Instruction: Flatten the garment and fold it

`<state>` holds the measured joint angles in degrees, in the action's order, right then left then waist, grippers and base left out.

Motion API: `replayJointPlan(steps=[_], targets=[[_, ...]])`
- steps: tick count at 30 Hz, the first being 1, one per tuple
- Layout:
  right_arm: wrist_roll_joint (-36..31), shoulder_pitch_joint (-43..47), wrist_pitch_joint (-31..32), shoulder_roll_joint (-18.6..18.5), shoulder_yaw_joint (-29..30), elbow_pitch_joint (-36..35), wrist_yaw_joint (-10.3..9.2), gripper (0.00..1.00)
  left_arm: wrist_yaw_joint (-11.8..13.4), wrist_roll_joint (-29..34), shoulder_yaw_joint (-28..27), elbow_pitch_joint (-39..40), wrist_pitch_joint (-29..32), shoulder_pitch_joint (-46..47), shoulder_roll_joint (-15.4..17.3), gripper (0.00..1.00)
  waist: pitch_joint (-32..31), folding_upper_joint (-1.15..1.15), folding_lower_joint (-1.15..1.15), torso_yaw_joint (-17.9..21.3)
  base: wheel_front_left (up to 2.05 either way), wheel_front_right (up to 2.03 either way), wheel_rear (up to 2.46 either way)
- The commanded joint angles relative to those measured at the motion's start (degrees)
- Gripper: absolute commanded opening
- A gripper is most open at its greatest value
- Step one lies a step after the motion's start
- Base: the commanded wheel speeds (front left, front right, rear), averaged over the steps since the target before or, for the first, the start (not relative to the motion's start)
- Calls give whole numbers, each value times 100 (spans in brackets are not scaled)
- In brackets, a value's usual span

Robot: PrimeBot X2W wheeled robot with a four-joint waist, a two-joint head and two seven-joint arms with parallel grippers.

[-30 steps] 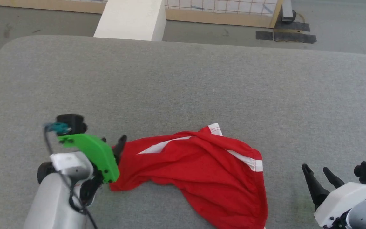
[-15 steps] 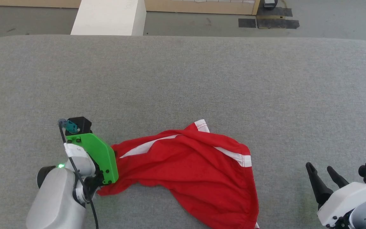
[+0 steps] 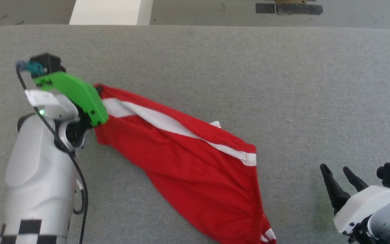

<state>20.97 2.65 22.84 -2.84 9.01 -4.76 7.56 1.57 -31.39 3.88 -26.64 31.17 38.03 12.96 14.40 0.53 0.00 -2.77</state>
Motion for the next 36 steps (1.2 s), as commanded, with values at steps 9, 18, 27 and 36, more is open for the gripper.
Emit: replayJointPlan(steps=[9,18,27,36], targets=[[-31,-57,-8,-4,-23,-53,-8,100,-351,97,106,-885,-937,697,-42,100,210,-53,0,160,0,0,0],[-45,34,-68,-4,-208,-39,-8,100,-660,147,-42,-693,-2557,-6,138,100,-232,-53,0,-49,0,0,0],[-260,-56,411,-4,-1221,-430,-8,100,-582,282,-223,627,-4088,-2008,99,100,-387,-53,0,-238,0,0,0],[-366,-852,1011,-4,-1877,213,-8,100,-289,158,-402,1498,-4344,-3083,-159,100,-270,-53,0,-352,0,0,0]])
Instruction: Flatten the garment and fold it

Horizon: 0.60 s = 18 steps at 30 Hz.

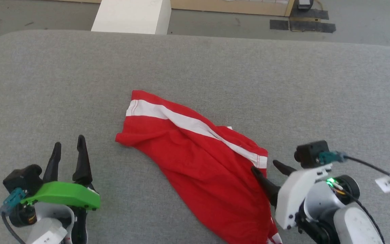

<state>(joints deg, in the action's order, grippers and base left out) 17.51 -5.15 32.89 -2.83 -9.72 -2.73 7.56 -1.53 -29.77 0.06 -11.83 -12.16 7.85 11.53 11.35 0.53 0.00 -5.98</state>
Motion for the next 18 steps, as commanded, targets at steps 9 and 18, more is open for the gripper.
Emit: replayJointPlan(steps=[9,18], targets=[[-149,-825,-98,-5,-396,892,-8,100,88,-103,4,254,45,-261,-93,100,188,-53,0,-126,0,0,0],[-101,-1022,-231,-5,-408,1198,-8,0,61,-95,58,249,48,-218,-28,100,226,-53,0,-104,0,0,0]])
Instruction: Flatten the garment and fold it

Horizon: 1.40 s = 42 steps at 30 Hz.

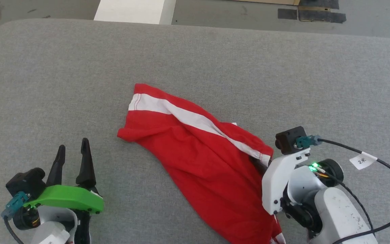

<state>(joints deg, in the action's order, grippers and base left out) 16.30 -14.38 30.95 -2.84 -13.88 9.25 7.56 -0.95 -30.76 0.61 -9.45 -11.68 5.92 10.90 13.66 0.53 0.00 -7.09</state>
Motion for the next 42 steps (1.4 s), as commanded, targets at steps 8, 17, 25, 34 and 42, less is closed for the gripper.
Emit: replayJointPlan(steps=[8,17,25,34,42], targets=[[54,-19,-94,-4,165,-346,-8,0,-193,31,422,21,750,581,203,100,5,-53,0,58,0,0,0],[124,4,-32,-4,10,-611,-8,0,-293,13,1097,-1006,2833,2312,413,100,210,-53,0,248,0,0,0],[206,-58,-63,-4,-150,-697,-8,0,-238,432,1532,-2114,3602,3244,616,100,482,-53,0,444,0,0,0],[172,-60,-97,-4,-130,-731,-8,0,-274,532,1660,-2770,3463,3565,629,17,628,-53,0,454,0,0,0],[162,-42,-91,-4,-122,-664,-8,0,-388,430,1694,-2986,3160,3646,548,0,555,-53,0,397,0,0,0]])
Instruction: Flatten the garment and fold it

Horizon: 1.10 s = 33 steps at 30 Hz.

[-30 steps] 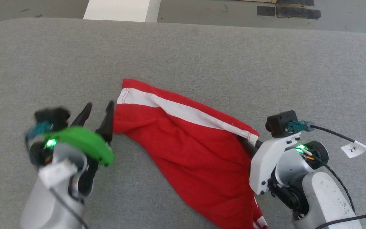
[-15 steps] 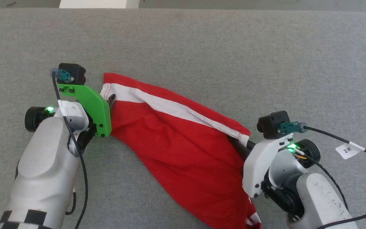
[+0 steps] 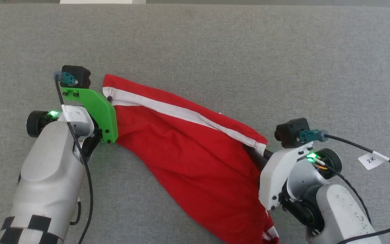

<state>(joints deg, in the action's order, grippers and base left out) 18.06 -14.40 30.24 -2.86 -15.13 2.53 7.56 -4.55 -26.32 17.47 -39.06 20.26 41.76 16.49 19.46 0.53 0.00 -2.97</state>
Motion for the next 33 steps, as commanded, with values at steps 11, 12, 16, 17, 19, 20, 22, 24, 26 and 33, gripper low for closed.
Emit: replayJointPlan(steps=[11,12,16,17,19,20,22,24,26,33], targets=[[1239,-164,624,-1,635,-455,-8,0,-236,-1035,-399,531,82,295,-153,0,-543,-53,0,-121,0,0,0],[1706,-584,1104,-1,985,-799,-8,0,-238,-1383,-648,872,304,521,-75,0,-650,-53,0,-84,0,0,0],[2173,-1558,1601,-1,1403,-873,-8,0,-64,-1610,-949,1183,611,984,144,0,-649,-53,0,6,0,0,0],[2293,-1879,1686,-1,1480,-748,-8,0,8,-1639,-1028,1224,660,1125,208,0,-625,-53,0,37,0,0,0],[2397,-2556,1693,-1,1596,-386,-8,0,119,-1611,-1118,1258,699,1388,342,0,-540,-53,0,89,0,0,0],[2434,-2872,1677,-1,1612,-159,-8,0,186,-1689,-1217,1244,699,1508,332,0,-494,-53,0,111,0,0,0],[2365,-3622,1478,-1,1587,326,-8,0,257,-1539,-1214,1234,657,1776,486,0,-374,-53,0,156,0,0,0],[2302,-4323,1135,-1,1490,846,-8,0,320,-1475,-1272,1183,516,2033,541,0,-270,-53,0,192,0,0,0],[2170,-4970,674,-1,1349,1349,-8,0,337,-1356,-1292,1148,297,2296,613,0,-167,-53,0,216,0,0,0],[2013,-6345,-937,-1,896,2795,-8,0,140,-1273,-1407,1010,-558,2975,605,0,-5,-53,0,218,0,0,0]])
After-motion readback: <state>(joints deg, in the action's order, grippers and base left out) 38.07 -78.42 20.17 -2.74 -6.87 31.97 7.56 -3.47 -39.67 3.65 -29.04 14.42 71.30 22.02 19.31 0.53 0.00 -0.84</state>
